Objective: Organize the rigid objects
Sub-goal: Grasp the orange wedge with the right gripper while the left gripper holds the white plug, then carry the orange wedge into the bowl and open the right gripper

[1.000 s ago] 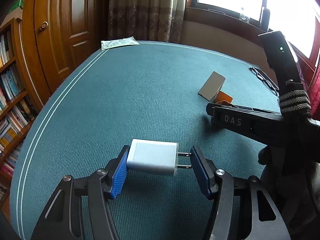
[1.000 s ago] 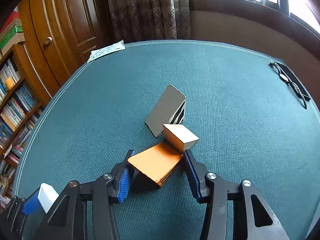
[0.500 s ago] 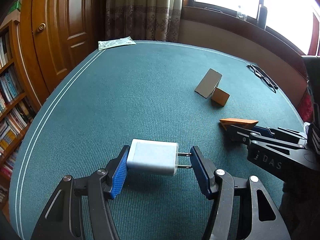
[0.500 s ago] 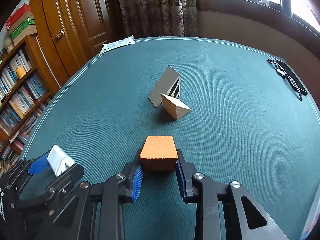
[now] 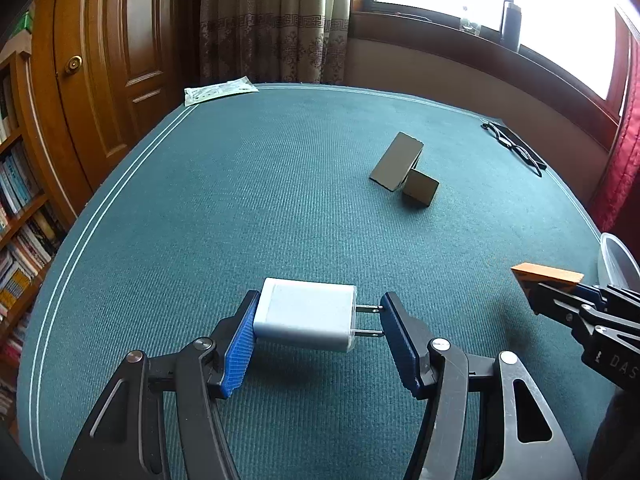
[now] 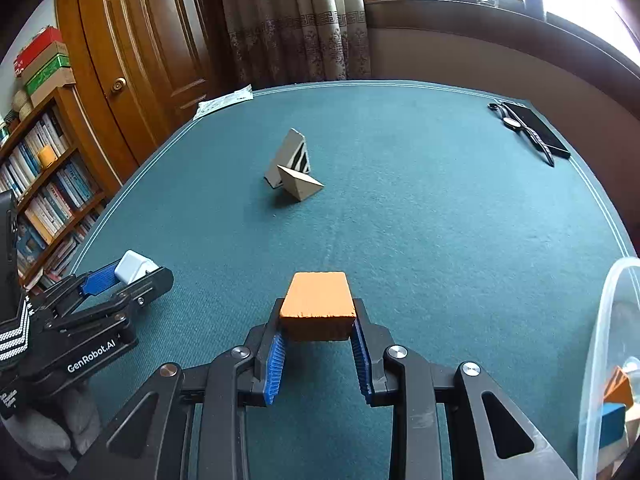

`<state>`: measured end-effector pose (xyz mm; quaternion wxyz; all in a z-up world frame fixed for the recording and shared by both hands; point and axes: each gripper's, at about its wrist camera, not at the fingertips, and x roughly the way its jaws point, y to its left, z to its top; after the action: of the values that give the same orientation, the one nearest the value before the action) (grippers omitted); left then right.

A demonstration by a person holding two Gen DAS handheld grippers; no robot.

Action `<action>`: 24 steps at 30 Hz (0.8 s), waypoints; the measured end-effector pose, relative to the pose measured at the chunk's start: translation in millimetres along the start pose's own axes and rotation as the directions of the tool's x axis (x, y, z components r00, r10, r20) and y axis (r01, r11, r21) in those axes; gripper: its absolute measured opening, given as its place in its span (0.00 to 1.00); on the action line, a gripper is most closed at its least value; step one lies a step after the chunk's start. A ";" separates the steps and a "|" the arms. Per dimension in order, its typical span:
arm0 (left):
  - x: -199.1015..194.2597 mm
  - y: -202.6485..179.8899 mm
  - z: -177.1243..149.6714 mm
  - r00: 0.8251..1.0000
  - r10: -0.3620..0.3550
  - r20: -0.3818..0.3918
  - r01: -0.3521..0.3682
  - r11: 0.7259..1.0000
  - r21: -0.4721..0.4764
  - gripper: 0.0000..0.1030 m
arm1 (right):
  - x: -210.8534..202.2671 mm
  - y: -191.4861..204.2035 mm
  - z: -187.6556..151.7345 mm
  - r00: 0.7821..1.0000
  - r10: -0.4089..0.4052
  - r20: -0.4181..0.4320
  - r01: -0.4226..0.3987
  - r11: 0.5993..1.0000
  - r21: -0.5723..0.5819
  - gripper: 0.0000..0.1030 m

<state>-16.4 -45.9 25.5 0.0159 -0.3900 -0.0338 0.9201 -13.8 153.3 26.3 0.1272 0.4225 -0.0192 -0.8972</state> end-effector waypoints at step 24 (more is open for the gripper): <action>-8.6 -72.5 -2.1 0.996 -0.079 -0.041 0.083 0.991 0.102 0.59 | -88.1 -113.1 -31.9 0.977 -0.175 0.125 0.140 0.959 0.248 0.30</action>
<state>-8.8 26.1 35.6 0.0742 -0.4040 -0.0015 0.9118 40.4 286.6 56.1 0.0021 0.3684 -0.1019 -0.9241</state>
